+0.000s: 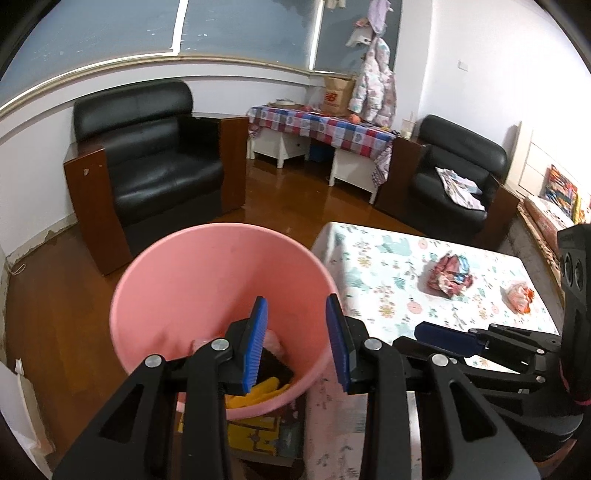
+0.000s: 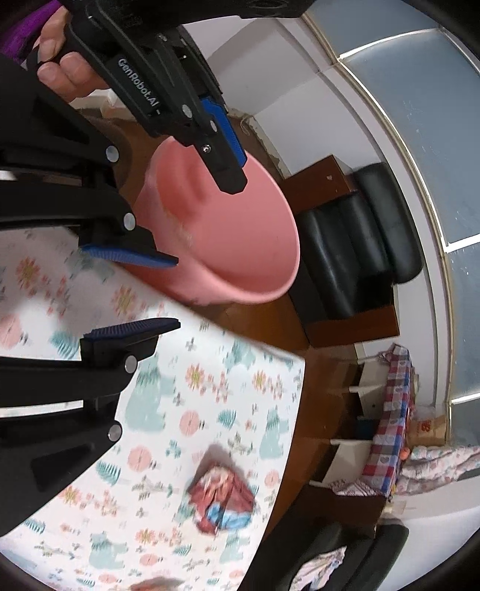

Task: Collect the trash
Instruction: 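Move both open tools back over the remaining table trash, then grasp the pink-and-blue wrapper with the left gripper while the right gripper grasps the orange bag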

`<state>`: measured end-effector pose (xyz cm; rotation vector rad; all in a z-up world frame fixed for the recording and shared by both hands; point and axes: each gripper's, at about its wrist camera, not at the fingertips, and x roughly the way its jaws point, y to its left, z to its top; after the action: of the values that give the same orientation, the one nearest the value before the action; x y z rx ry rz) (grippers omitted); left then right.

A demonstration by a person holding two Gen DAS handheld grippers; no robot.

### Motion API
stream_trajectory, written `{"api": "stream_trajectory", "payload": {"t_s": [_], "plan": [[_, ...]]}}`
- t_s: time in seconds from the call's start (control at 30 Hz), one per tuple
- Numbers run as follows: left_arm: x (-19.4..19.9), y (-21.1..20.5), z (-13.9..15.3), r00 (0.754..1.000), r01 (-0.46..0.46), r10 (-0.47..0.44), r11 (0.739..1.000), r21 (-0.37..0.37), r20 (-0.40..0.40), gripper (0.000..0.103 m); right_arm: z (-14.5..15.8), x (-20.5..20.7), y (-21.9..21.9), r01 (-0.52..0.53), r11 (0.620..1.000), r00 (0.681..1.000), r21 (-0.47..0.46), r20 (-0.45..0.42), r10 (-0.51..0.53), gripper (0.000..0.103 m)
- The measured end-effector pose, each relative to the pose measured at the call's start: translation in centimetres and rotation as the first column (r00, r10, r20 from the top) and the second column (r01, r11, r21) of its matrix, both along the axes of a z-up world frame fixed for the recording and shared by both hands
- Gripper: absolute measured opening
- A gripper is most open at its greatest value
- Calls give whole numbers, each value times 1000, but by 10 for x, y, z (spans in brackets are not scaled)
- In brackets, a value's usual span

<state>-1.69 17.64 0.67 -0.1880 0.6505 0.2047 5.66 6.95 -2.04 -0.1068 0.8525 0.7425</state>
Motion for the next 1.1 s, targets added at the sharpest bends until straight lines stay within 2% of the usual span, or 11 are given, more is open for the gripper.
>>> {"api": "stream_trajectory", "payload": {"t_s": [0.33,0.57,0.73,0.8,0.87,1.1], "plan": [[23,-50,-2,993,119,-119,993,19,-15,33,-1,8,-65,111,994,993,-19,33,-111,27],[46,-77,-9,983,180,-179,984,21,-35,33,-5,24,-118,226,974,974,12,4,-226,27],[64,-93,-14,974,218,-218,976,-6,-56,33,-4,38,-157,307,951,952,26,-3,-307,27],[73,-101,-15,969,237,-237,972,-10,-65,33,-2,44,-172,343,939,939,34,-3,-343,31],[81,-109,-17,964,255,-255,967,-9,-73,33,1,49,-185,375,926,927,45,1,-375,39],[117,-137,-24,942,324,-324,946,-10,-86,33,5,65,-233,477,877,878,54,27,-479,42]]}}
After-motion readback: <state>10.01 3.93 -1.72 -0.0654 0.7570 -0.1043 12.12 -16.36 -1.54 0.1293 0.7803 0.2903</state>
